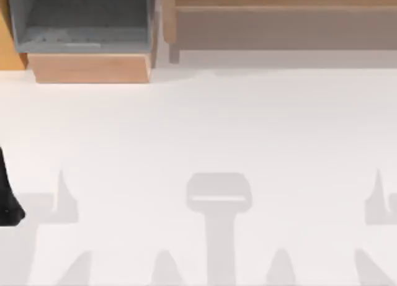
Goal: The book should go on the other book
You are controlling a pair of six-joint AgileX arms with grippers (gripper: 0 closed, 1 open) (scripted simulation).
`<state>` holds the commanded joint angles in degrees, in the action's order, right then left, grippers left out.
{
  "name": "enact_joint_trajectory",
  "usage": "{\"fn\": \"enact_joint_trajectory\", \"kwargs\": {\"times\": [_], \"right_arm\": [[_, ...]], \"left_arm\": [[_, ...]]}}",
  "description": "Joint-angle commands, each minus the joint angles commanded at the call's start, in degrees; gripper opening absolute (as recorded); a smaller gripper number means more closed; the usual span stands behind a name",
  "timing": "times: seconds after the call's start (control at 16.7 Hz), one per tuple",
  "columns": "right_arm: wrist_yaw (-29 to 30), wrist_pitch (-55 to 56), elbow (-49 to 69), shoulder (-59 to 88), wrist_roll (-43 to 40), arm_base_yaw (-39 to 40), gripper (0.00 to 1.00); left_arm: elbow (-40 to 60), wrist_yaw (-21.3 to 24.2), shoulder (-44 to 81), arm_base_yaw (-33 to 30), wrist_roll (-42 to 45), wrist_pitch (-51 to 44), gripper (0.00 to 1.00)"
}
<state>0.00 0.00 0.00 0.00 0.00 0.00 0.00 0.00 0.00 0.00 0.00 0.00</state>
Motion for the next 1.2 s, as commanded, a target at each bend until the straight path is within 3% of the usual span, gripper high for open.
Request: {"fn": "enact_joint_trajectory", "kwargs": {"times": [0.24, 0.48, 1.2], "right_arm": [[0.0, 0.0, 0.0, 0.0, 0.0, 0.0, 1.0], [0.0, 0.0, 0.0, 0.0, 0.0, 0.0, 1.0], [0.0, 0.0, 0.0, 0.0, 0.0, 0.0, 1.0]], "left_arm": [[1.33, -0.27, 1.74, -0.31, -0.01, 0.67, 1.0], [8.99, -1.81, 12.16, -2.08, -0.05, 4.47, 1.0], [48.9, -9.81, 73.16, -11.28, -0.26, 24.25, 1.0]]}}
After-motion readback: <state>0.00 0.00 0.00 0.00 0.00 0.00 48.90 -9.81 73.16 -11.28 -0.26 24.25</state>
